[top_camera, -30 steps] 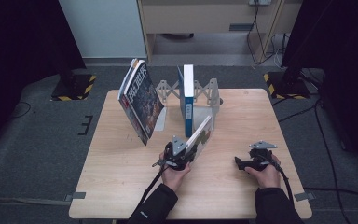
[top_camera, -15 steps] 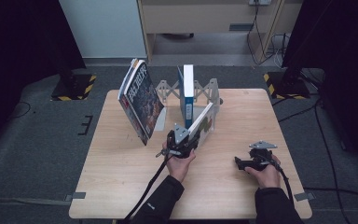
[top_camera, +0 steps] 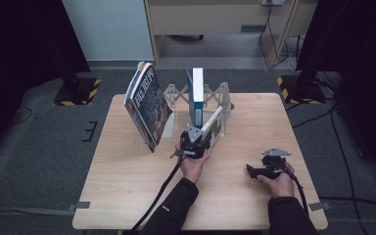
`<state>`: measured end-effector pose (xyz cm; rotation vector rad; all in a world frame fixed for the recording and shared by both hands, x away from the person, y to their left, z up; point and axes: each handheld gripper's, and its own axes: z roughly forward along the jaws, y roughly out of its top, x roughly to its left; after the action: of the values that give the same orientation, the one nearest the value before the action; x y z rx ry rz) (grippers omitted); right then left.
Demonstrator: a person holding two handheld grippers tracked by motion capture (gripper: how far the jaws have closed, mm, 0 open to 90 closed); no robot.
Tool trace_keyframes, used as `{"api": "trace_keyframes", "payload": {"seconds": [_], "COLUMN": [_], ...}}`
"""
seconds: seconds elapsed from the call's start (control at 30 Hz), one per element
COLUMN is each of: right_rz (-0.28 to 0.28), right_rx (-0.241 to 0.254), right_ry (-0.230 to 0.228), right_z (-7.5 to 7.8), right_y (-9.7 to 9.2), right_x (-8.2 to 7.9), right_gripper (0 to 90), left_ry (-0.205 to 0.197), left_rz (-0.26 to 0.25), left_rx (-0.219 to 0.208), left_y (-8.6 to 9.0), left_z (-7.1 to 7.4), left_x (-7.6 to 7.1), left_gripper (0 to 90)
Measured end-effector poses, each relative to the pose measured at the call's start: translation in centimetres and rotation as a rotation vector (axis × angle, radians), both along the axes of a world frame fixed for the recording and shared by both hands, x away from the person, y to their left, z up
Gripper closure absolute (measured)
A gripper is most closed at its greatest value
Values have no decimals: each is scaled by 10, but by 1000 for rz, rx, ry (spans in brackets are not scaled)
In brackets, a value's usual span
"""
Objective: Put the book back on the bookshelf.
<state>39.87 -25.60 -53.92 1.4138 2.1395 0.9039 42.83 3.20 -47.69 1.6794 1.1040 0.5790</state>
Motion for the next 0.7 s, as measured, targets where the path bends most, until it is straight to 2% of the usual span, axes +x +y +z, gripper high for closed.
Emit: {"api": "trace_keyframes", "payload": {"seconds": [0.27,0.47,0.7], "right_rz": [0,0,0], "right_rx": [0,0,0], "right_ry": [0,0,0], "right_z": [0,0,0], "right_y": [0,0,0], "right_x": [0,0,0], "right_gripper": [51,51,51], "left_ry": [-15,-13,-8], "left_rz": [-16,-9,-22], "left_rx": [24,5,9], "left_y": [-4,-4,-6], "left_z": [-3,-2,-6], "left_x": [-4,-2,1], "left_gripper": [739,739,738]}}
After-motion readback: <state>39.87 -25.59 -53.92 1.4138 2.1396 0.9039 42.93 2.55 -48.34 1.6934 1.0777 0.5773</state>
